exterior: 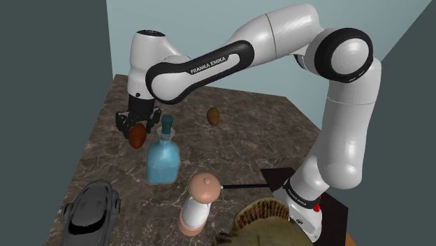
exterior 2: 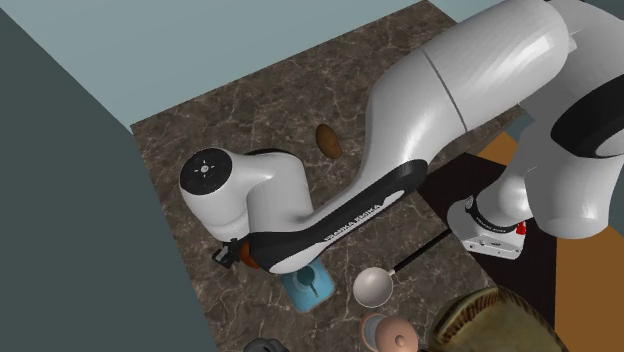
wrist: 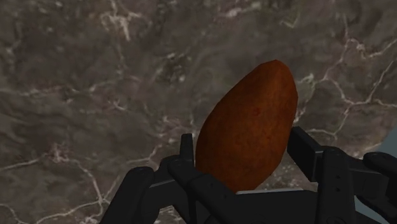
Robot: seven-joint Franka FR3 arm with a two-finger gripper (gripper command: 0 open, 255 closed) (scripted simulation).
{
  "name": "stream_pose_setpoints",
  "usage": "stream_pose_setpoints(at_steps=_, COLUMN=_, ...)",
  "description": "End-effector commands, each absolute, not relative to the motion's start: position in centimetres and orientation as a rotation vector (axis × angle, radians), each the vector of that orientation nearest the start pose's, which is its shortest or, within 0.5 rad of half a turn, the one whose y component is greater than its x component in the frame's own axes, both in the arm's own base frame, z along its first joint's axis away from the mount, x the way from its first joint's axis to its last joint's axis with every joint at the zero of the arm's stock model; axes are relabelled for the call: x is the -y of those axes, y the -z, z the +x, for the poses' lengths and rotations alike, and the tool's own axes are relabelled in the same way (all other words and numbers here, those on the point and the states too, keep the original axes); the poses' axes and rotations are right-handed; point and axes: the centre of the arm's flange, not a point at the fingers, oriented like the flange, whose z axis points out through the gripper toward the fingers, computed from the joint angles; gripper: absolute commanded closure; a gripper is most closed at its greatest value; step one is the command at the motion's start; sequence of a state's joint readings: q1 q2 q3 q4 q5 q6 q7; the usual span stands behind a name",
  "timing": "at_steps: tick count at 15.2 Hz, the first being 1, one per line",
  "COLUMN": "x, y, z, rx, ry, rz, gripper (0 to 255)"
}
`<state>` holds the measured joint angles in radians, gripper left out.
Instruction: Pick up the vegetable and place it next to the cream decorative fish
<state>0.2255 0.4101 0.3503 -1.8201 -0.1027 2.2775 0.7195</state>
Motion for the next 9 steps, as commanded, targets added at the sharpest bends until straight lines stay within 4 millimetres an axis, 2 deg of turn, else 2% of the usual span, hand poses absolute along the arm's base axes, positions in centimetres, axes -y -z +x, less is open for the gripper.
stream_pose_setpoints(at_steps=1, x=-33.7, y=-33.9, z=55.4, rx=-0.170, ry=0.039, rz=-3.047, gripper=255)
stream_pose_setpoints(at_steps=9, x=-33.7, y=-38.2, z=55.4, rx=-0.170, ry=0.039, rz=-3.047, gripper=255)
